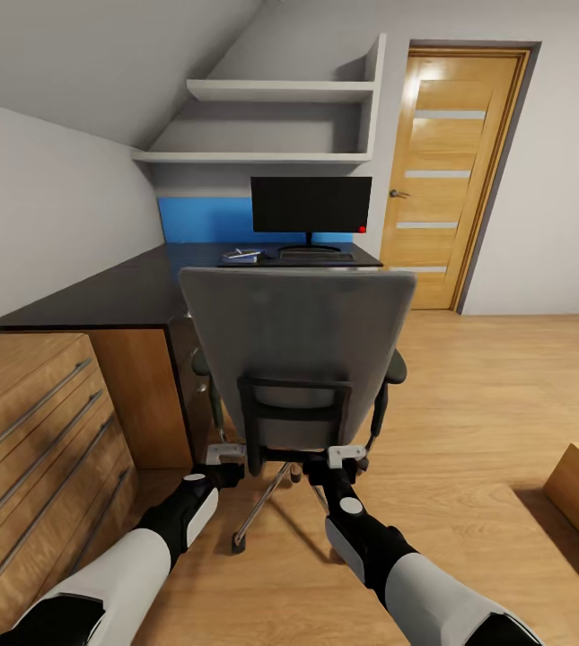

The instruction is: In the bedroom, organize the workspace by keeping the computer under the desk, ensuring the monitor is on the desk, placing the keyboard on the desk next to the monitor, placing the mouse on the desk next to the keyboard, moving the folder from the swivel chair onto the desk next to the mouse, stacking the notebook on top of the folder with the pen on top of the notebook, and positioning the swivel chair next to the desk.

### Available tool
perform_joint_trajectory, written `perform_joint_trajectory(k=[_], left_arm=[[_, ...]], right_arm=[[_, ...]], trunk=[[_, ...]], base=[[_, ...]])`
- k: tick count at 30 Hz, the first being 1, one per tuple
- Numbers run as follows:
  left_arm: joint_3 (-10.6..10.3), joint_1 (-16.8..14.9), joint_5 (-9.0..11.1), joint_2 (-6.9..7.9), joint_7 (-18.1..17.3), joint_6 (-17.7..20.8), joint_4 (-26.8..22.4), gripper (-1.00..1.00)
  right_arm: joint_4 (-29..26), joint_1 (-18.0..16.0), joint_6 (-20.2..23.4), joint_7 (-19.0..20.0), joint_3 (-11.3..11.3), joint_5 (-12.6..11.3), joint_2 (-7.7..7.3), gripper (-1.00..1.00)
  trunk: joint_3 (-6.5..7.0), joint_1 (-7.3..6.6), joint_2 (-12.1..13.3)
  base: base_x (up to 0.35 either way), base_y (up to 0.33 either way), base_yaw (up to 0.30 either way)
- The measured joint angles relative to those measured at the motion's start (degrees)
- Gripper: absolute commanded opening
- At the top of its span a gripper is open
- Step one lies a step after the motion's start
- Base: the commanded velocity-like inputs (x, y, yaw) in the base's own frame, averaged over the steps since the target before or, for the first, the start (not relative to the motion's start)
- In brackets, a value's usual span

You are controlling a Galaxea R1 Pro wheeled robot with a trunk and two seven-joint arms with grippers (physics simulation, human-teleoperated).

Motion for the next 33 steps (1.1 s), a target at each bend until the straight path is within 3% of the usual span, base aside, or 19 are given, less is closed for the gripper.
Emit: perform_joint_trajectory(k=[19,25,33], left_arm=[[0.04,0.00,-0.04,-0.32,0.27,-0.25,0.00,1.00],[0.07,0.02,0.16,-0.34,0.21,-3.10,0.36,1.00],[0.04,0.02,0.21,-0.27,0.13,-3.52,0.49,1.00]], right_arm=[[0.06,0.03,-2.36,-0.18,-0.24,0.10,-0.01,1.00],[0.07,0.07,-2.57,-0.26,-0.30,0.59,-0.03,1.00],[0.05,0.02,-2.62,-0.24,-0.21,0.74,-0.01,1.00]], trunk=[[-0.01,0.00,0.00],[-0.01,0.01,0.01],[-0.01,0.01,0.00]], base=[[0.000,0.000,0.000],[0.000,0.000,0.000],[-0.001,0.000,0.000]])
